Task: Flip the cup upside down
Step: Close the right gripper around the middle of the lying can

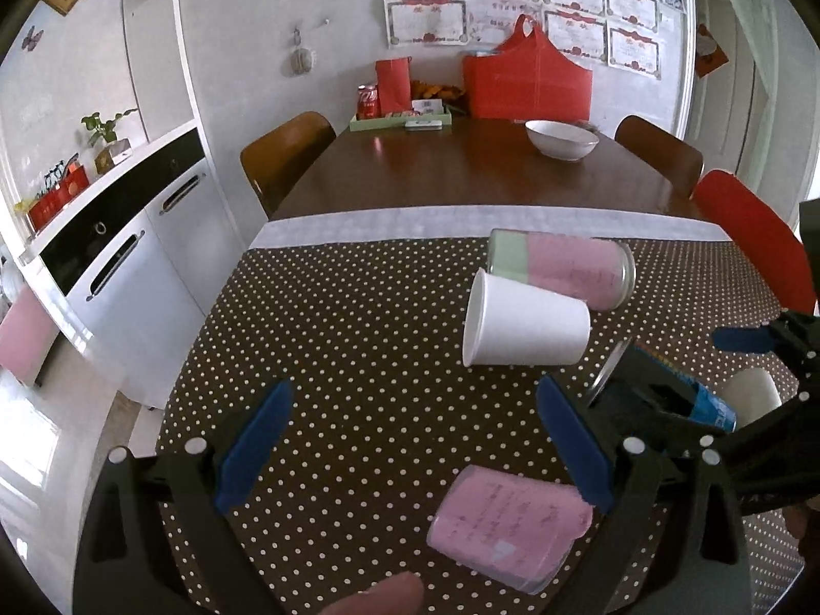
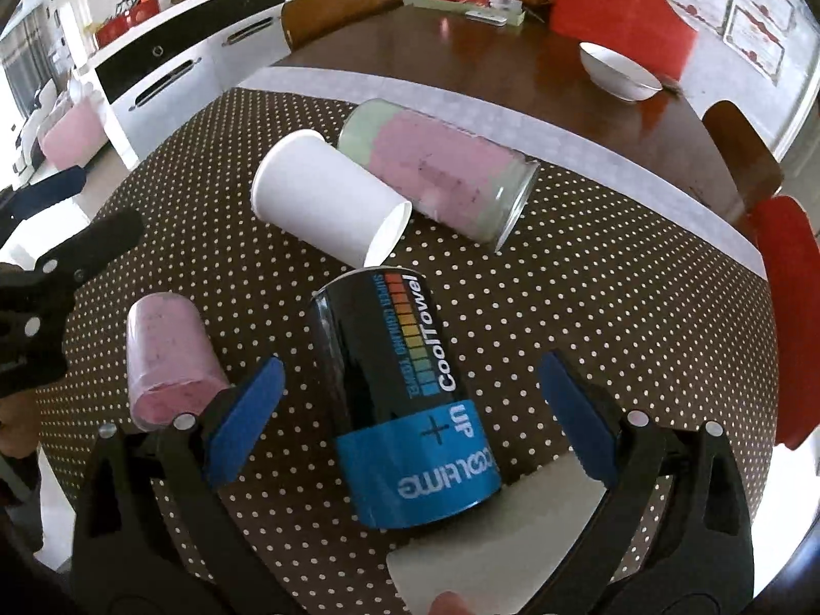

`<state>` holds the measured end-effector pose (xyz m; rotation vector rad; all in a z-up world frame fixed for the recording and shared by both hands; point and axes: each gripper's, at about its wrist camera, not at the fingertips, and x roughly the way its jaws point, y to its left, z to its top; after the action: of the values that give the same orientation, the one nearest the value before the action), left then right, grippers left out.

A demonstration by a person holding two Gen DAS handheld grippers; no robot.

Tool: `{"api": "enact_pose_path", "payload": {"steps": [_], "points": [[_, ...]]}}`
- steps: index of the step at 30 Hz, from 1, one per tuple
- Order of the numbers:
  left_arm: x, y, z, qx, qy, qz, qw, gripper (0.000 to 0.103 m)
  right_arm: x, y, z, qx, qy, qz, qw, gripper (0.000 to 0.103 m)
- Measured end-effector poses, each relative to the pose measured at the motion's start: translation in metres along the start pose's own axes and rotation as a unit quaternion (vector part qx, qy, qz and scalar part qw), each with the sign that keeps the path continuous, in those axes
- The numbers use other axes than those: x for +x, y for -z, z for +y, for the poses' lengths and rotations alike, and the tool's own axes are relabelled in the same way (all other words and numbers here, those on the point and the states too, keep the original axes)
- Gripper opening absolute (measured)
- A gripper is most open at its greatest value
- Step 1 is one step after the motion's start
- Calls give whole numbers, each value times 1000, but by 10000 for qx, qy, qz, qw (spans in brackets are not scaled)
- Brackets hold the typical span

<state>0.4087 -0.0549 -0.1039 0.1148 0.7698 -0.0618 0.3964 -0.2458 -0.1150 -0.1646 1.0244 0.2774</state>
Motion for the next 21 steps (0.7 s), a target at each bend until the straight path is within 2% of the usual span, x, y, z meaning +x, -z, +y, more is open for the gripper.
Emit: {"api": "enact_pose_path", "payload": {"steps": [9,13,14,16,19,21], "points": [[-4,2,-7,2,133,11,9999,95,2,-2,-4,47,45,2,10000,97],[-6,2,-11,17,154,8,9999,95,16,-2,-3,-26,-53,203,9998,97],[-6,3,-11,22,152,13,9999,95,21,-3,-4,4,-157,327,9993,93],[-8,4,-12,29,148,22,9999,95,21,-6,-1,-69,-169,292,9994,90],[-11,6,-11,33,119,36,9999,95,29,-6,1,-88,-282,591,9978,67],[-14,7,-10,14,101,35,9999,95,30,-7,2,-131,-243,651,9975,67]]}}
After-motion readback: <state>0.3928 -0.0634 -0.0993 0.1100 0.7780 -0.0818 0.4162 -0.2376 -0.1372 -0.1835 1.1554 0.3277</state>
